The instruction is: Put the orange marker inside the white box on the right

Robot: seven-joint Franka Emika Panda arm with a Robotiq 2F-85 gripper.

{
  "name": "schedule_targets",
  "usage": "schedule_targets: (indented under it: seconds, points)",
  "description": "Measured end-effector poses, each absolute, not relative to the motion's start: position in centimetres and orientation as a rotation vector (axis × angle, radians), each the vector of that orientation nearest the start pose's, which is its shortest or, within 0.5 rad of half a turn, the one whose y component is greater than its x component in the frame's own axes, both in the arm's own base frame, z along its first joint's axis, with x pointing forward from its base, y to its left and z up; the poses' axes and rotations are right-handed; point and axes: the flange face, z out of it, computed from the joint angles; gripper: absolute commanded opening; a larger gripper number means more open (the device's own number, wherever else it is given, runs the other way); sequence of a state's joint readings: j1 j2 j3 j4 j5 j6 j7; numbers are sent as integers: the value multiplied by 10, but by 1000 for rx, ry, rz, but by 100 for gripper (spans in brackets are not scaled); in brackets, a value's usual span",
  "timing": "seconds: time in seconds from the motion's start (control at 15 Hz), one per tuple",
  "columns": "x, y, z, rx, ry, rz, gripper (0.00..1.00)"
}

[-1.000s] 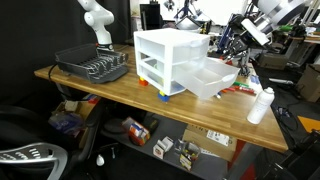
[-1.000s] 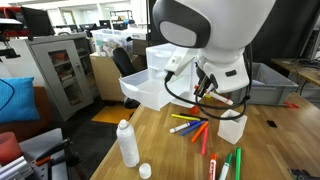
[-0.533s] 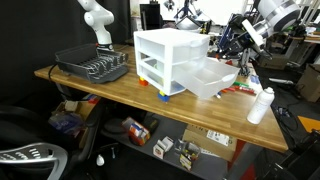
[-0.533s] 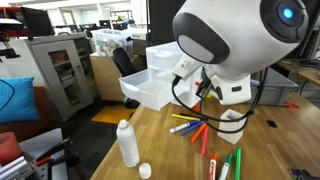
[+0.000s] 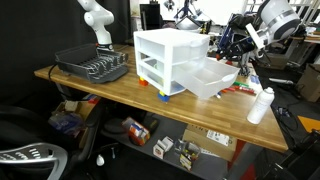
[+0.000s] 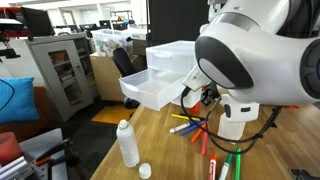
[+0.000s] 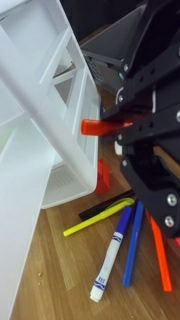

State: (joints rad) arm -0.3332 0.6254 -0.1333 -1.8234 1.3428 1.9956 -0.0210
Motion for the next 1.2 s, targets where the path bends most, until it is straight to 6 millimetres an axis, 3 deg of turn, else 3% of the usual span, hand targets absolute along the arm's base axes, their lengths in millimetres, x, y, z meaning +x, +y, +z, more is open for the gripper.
schedule_targets:
  seconds: [0.53, 0.8, 1.2]
  points:
    - [609, -244, 171, -1637, 1361, 135, 4]
    - [603, -256, 161, -1607, 1399, 153, 4]
    - [596, -256, 132, -1497, 1442, 254, 4]
